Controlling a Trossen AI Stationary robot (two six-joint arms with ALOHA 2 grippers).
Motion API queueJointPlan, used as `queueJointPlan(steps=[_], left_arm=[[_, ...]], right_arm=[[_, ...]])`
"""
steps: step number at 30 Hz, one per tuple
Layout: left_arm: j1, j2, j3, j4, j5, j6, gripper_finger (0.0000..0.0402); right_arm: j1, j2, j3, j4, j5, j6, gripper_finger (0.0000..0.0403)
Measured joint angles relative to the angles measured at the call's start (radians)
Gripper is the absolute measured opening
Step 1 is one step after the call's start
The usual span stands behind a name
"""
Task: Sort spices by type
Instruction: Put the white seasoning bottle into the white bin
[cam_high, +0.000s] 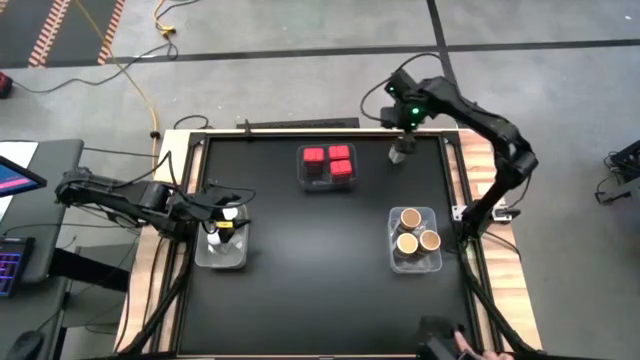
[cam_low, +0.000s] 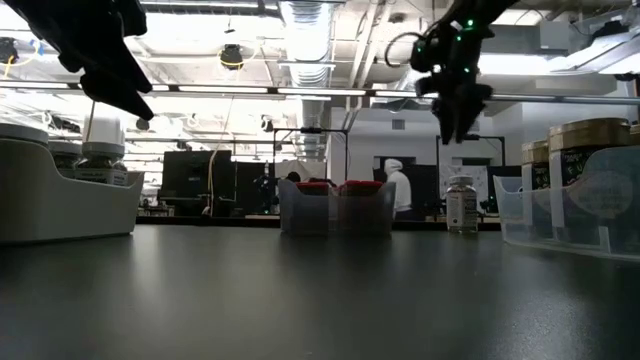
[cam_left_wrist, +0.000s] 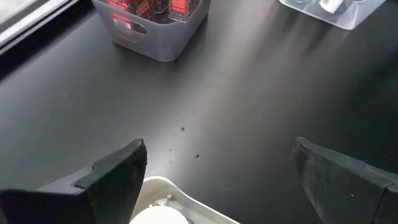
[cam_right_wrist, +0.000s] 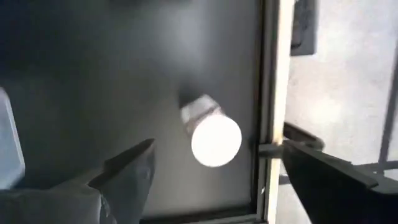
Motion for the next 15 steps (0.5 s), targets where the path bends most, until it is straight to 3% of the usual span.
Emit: queueJointPlan(steps=[7,15], left_arm=[[0.000,0.000,0.000,-0.001,-0.017,0.000,0.0384],[0.000,0.000,0.000,-0.006,-0.031,0.000,0.0384]], right_arm=[[0.005,0.003,-0.057,-0.004,0.038,-0.243,0.0365],[0.037,0.003,-0.135,0.027,0.086,-0.362,0.0365]])
